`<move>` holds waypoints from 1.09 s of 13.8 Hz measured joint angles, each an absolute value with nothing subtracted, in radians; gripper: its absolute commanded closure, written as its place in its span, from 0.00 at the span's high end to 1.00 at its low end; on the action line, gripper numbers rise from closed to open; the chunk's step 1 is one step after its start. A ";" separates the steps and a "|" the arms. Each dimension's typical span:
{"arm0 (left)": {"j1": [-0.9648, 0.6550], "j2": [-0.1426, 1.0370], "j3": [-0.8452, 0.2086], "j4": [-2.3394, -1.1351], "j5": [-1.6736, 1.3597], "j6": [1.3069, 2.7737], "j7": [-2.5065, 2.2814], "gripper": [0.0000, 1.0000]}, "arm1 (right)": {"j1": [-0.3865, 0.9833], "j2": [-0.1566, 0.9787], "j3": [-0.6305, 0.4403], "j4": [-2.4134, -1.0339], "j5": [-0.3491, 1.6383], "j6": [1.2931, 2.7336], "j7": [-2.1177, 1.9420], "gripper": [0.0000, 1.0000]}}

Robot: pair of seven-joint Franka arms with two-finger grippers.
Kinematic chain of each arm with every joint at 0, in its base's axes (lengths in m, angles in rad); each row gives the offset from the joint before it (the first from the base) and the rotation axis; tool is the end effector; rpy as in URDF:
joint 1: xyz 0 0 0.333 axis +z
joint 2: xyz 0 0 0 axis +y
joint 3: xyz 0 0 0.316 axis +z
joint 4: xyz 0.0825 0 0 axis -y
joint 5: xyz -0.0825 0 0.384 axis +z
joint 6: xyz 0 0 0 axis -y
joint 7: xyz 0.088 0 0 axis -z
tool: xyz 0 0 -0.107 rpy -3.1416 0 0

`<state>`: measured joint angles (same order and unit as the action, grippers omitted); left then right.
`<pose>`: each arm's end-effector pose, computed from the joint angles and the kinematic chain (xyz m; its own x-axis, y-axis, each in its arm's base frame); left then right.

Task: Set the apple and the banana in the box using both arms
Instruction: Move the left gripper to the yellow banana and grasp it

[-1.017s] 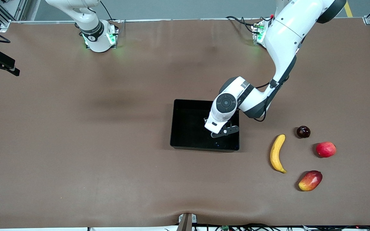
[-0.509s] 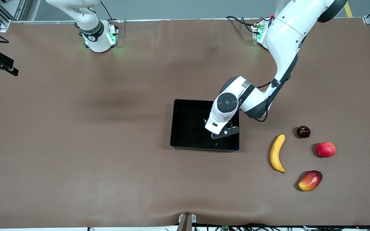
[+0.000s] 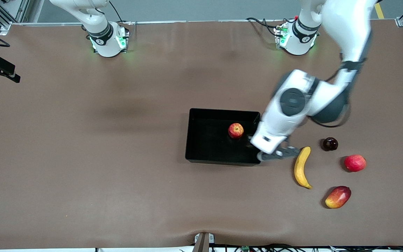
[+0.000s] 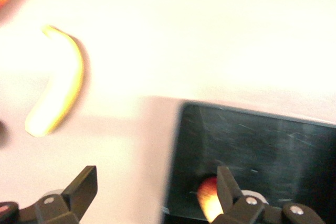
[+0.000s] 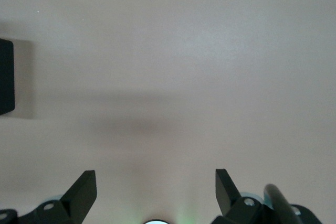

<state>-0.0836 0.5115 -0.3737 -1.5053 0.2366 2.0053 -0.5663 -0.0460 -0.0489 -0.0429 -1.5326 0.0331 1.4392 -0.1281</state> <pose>0.6460 -0.2567 0.3878 0.9975 0.0574 0.0413 0.0581 -0.9981 -0.0179 0.5237 -0.0434 0.6575 0.9983 0.0437 -0.0396 0.0421 -0.9983 -0.0404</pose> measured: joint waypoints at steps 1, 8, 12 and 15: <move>-0.040 0.515 -0.374 -1.506 0.237 2.005 -0.481 1.00 | -0.046 -0.049 -0.042 -1.533 0.033 1.438 -0.128 1.00; 0.116 0.655 -0.369 -1.527 0.237 2.133 -0.169 1.00 | -0.046 -0.049 -0.042 -1.532 0.033 1.436 -0.128 1.00; 0.129 0.758 -0.368 -1.533 0.320 2.261 -0.148 0.79 | -0.046 -0.049 -0.042 -1.532 0.033 1.436 -0.128 1.00; 0.128 0.797 -0.359 -1.538 0.349 2.281 -0.148 0.70 | -0.046 -0.049 -0.042 -1.532 0.033 1.435 -0.128 1.00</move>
